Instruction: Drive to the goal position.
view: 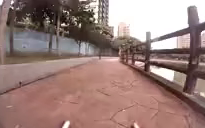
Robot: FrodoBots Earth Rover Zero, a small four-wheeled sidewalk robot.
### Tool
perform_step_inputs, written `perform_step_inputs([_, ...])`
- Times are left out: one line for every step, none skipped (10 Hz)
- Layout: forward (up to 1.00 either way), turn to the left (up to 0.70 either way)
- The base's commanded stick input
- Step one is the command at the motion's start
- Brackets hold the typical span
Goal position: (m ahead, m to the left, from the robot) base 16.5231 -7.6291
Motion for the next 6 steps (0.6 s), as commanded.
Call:
perform_step_inputs([1.00,0.00])
perform_step_inputs([1.00,0.00])
perform_step_inputs([1.00,0.00])
perform_step_inputs([1.00,0.00])
perform_step_inputs([1.00,0.00])
perform_step_inputs([1.00,0.00])
